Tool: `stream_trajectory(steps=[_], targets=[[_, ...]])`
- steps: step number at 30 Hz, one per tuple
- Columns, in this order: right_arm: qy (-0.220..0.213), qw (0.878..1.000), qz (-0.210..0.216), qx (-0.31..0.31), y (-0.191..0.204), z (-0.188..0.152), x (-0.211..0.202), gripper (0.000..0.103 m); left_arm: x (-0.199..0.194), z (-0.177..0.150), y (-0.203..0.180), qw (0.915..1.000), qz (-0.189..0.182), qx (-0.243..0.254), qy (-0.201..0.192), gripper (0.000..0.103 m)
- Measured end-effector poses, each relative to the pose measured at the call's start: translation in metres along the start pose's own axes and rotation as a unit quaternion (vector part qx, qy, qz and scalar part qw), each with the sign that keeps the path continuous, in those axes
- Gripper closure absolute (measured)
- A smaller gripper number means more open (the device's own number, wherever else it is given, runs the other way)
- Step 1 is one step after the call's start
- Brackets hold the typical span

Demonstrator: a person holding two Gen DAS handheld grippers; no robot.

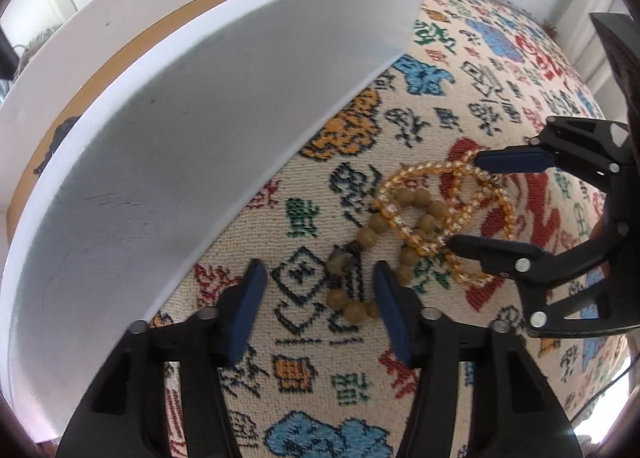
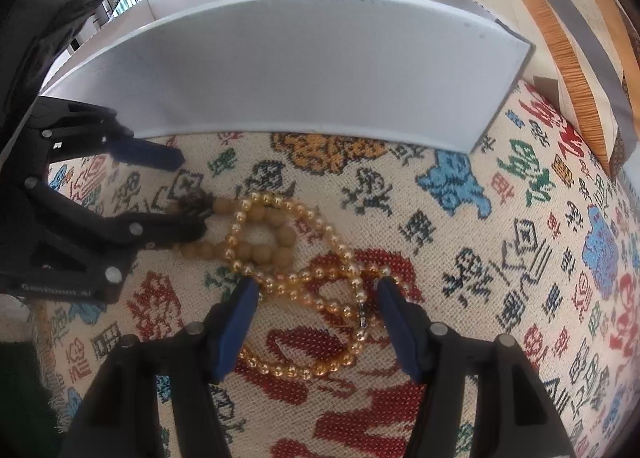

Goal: Organize jewelry
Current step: 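Close the left tool on the wooden bead strand while the right tool grips the pearl necklace, then carry the strand and pearl necklace into the white box and open both tools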

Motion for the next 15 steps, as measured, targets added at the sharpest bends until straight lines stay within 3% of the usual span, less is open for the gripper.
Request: stream_trajectory(steps=[1,2,3,4,5,6,11,15], targets=[[0.005,1.0,-0.001,0.002,0.0,0.0,0.0,0.044,-0.001,0.0,-0.001,1.0,-0.009,0.0,-0.001,0.072],[0.009,1.0,-0.004,0.002,0.001,0.0,-0.001,0.048,-0.002,0.0,-0.003,0.9998,-0.02,0.0,0.0,0.079],[0.015,1.0,-0.011,0.001,0.001,-0.001,-0.001,0.072,-0.002,0.0,-0.004,0.9995,-0.03,0.0,0.004,0.091],[0.021,0.999,-0.046,-0.008,0.001,-0.002,-0.001,0.082,-0.001,-0.001,-0.006,0.9992,-0.039,0.0,0.007,0.091],[0.024,0.998,-0.05,-0.004,0.002,-0.006,-0.003,0.084,-0.001,-0.001,-0.008,0.9989,-0.046,0.002,0.007,0.091],[0.025,0.999,-0.042,0.01,-0.001,-0.008,-0.005,0.092,-0.001,-0.003,-0.011,0.9989,-0.046,0.007,0.006,0.092],[0.02,0.997,-0.018,0.066,-0.011,-0.019,-0.017,0.095,-0.012,-0.004,-0.009,0.9959,-0.09,-0.011,-0.005,0.093],[-0.02,0.991,0.028,0.131,-0.018,-0.03,-0.044,0.095,-0.032,-0.005,0.004,0.9891,-0.141,-0.04,-0.012,0.093]])
Point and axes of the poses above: each gripper's, at about its wrist camera, not at the fingertips, and x roughly the way its jaws point, y to its left, z to its top, the point moved 3 cm from there along x, roughly the way its jaws point, and after that the axes turned 1 degree about -x, right-handed, at the moved point
